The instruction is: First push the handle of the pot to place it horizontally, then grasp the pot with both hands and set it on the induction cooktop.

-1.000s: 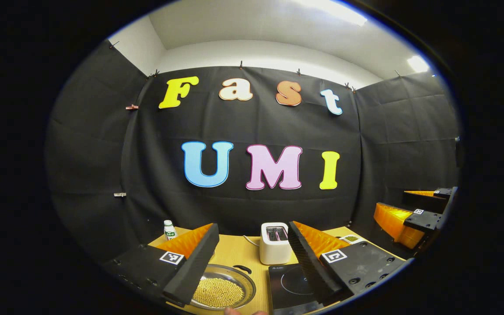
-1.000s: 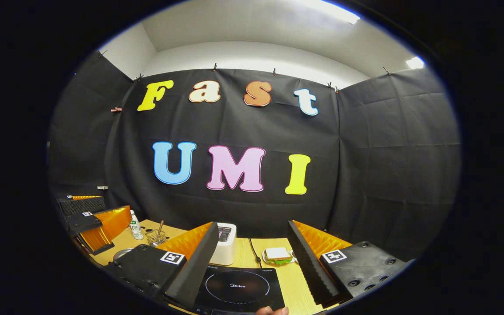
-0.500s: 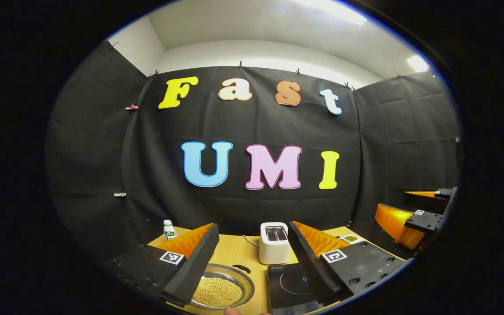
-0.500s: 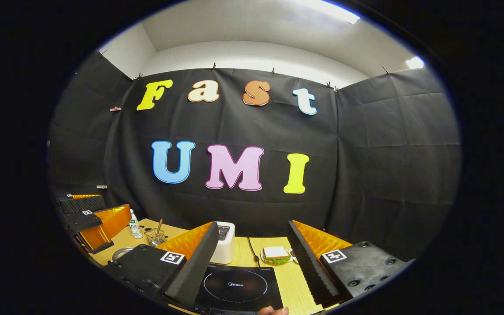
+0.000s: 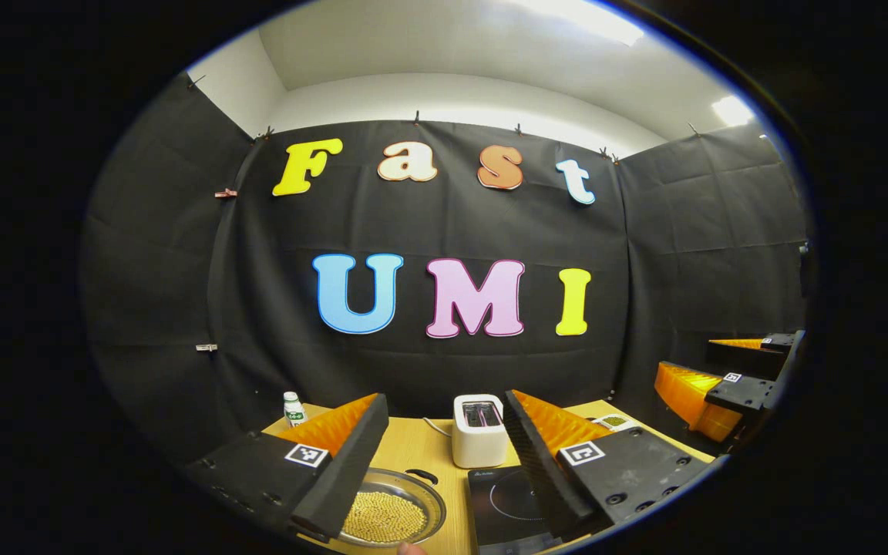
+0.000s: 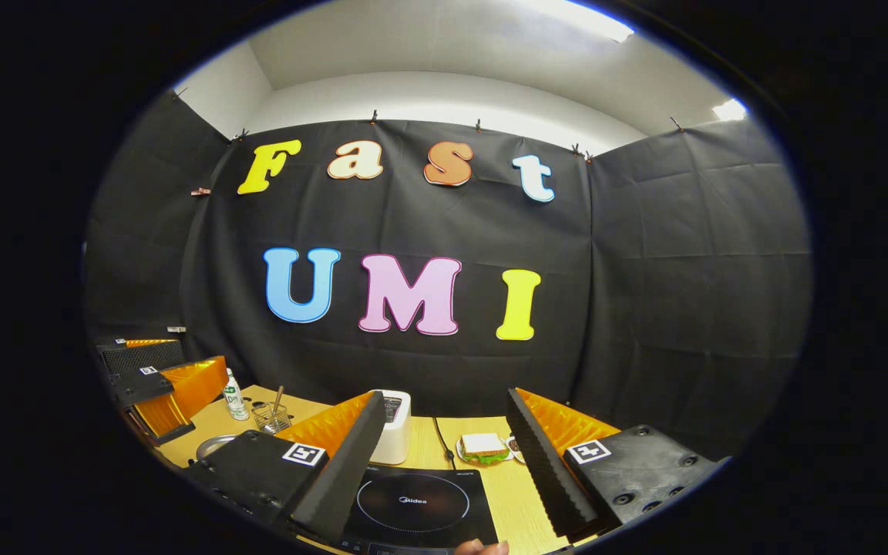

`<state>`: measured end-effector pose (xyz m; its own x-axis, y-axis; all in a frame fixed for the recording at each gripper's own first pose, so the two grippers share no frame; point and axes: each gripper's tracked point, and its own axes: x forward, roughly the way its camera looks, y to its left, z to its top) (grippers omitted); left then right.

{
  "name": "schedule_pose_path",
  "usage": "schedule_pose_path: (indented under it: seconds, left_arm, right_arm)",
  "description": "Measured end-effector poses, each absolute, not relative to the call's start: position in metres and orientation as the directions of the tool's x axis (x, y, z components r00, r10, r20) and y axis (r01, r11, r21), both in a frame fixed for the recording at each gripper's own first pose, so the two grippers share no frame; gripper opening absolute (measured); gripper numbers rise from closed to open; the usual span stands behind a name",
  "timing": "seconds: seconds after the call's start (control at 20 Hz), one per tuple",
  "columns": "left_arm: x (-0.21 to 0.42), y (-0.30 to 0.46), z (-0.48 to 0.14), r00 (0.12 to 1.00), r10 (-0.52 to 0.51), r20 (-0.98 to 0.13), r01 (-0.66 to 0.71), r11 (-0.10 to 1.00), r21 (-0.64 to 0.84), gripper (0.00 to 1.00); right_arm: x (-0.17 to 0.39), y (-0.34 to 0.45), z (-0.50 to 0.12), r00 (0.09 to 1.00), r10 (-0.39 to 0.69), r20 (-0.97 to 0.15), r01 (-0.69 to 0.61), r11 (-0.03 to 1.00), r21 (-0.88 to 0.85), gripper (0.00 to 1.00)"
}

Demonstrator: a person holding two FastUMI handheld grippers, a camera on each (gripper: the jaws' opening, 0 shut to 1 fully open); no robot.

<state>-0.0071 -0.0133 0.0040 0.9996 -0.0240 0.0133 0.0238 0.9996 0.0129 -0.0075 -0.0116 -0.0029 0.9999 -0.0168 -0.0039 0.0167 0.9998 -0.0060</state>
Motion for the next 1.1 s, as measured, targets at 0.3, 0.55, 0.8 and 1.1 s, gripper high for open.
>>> schedule_pose_path:
  seconds: [0.3, 0.55, 0.8, 1.1]
  left_arm:
    - [-0.009, -0.017, 0.008, 0.998, -0.061, 0.032, 0.061, 0.998, 0.012, 0.43]
    - [-0.01, -0.023, -0.006, 0.99, -0.134, -0.034, 0.135, 0.991, 0.02, 0.05]
    - [-0.016, -0.03, -0.04, 0.965, -0.206, -0.161, 0.21, 0.978, 0.012, 0.05]
    - [-0.027, -0.026, -0.097, 0.909, -0.207, -0.361, 0.238, 0.97, 0.042, 0.05]
  right_arm:
    - [-0.008, -0.014, -0.004, 1.0, -0.029, -0.005, 0.029, 1.0, -0.012, 0.98]
    - [-0.007, -0.013, -0.004, 0.999, -0.032, -0.007, 0.032, 0.999, -0.013, 0.98]
    - [-0.005, -0.006, -0.009, 1.0, -0.021, -0.02, 0.02, 1.0, -0.019, 0.98]
    - [-0.001, 0.003, -0.019, 0.999, 0.0, -0.048, -0.001, 1.0, -0.013, 0.98]
